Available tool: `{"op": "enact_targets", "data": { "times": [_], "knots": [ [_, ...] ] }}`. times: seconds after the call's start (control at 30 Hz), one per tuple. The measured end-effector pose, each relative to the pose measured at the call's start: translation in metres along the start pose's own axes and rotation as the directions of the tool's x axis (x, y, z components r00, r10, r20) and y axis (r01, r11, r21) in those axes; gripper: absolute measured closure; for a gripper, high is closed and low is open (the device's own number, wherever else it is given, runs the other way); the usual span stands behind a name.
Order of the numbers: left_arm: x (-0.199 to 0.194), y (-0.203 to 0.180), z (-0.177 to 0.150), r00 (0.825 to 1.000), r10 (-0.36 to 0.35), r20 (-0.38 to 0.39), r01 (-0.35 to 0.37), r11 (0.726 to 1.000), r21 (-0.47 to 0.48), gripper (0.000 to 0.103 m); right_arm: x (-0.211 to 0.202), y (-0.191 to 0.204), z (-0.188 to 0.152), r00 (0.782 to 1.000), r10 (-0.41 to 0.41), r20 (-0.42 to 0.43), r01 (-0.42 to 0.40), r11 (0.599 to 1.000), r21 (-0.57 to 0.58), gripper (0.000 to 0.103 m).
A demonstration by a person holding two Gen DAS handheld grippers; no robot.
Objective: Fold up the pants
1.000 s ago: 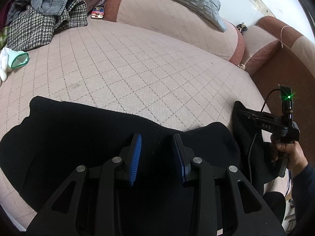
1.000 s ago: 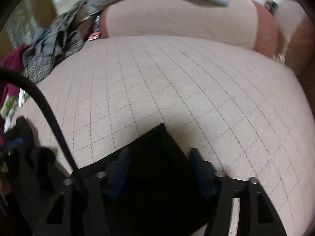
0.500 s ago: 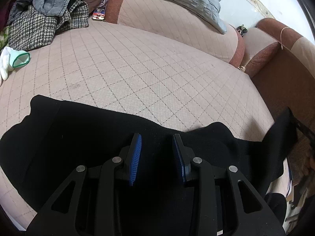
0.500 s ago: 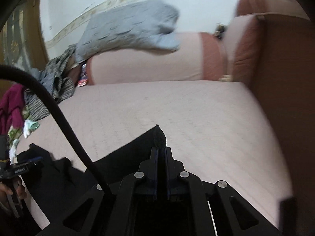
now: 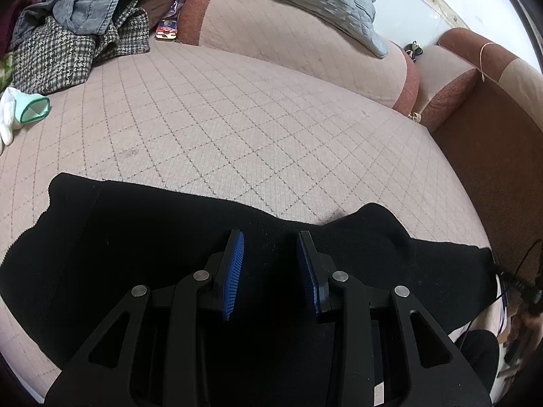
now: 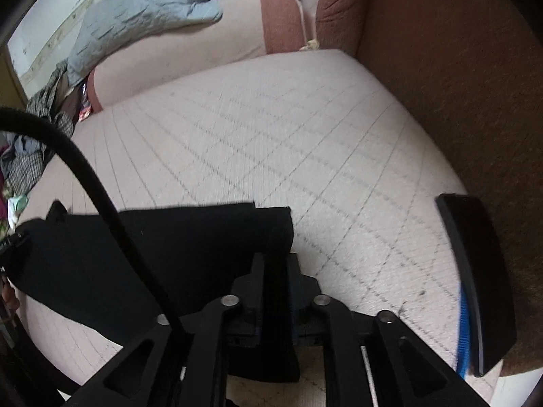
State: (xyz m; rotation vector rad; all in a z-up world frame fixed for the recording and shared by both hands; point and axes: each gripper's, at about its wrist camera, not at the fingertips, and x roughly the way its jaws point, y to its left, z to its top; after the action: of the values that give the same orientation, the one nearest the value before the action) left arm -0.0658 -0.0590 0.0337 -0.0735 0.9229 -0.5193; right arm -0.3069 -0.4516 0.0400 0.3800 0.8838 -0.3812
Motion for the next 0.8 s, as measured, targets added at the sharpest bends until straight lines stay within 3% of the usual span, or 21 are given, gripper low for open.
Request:
{"op": "enact_targets", "data": {
  "times": [0.07,0.17,0.23,0.27,0.33,0.43,0.6,0.63,0.7,0.77,0.8],
  "knots": [
    [-0.006,0.003,0.002,1.0,0.009,0.019,-0.009,1.0,-0.005,0.071,-0.015,0.007,0.006,0.999,0.012,0.046,-0.012,1.0,0.004,0.075],
    [-0.018,0.01,0.005,0.997,0.047,0.059,-0.047,0.999,-0.006,0.071,-0.034,0.033,0.017,0.988,0.092,0.125,-0.09,0.996,-0.021,0.053],
    [-0.023,0.018,0.007,0.996,0.057,0.067,-0.056,0.998,-0.017,0.071,-0.034,0.059,0.021,0.962,0.245,0.118,-0.24,0.969,-0.054,0.053],
    [-0.024,0.022,0.008,0.996,0.062,0.068,-0.061,0.998,-0.024,0.071,-0.027,0.077,0.025,0.93,0.356,0.09,-0.352,0.934,-0.06,0.053],
    [-0.026,0.033,0.009,0.994,0.081,0.068,-0.078,0.996,-0.044,0.071,-0.006,0.113,0.031,0.87,0.492,0.04,-0.49,0.87,-0.049,0.053],
    [-0.03,0.05,0.011,0.991,0.112,0.072,-0.106,0.991,-0.085,0.071,0.027,0.167,0.041,0.819,0.572,-0.053,-0.574,0.815,-0.071,0.053],
    [-0.027,0.072,0.009,0.989,0.133,0.063,-0.124,0.984,-0.125,0.071,0.075,0.23,0.058,0.825,0.547,-0.143,-0.564,0.813,-0.143,0.054],
    [-0.025,0.073,0.006,0.99,0.131,0.059,-0.122,0.985,-0.125,0.071,0.085,0.239,0.059,0.819,0.547,-0.172,-0.57,0.809,-0.144,0.056],
    [-0.02,0.075,0.001,0.989,0.138,0.056,-0.131,0.984,-0.117,0.071,0.105,0.256,0.063,0.81,0.541,-0.228,-0.576,0.806,-0.136,0.084],
    [-0.019,0.072,-0.003,0.987,0.148,0.064,-0.141,0.985,-0.099,0.071,0.114,0.262,0.063,0.78,0.571,-0.256,-0.609,0.786,-0.103,0.096],
    [-0.02,0.071,-0.004,0.986,0.149,0.071,-0.142,0.986,-0.088,0.071,0.114,0.263,0.065,0.771,0.586,-0.249,-0.622,0.776,-0.103,0.097]
  ]
}}
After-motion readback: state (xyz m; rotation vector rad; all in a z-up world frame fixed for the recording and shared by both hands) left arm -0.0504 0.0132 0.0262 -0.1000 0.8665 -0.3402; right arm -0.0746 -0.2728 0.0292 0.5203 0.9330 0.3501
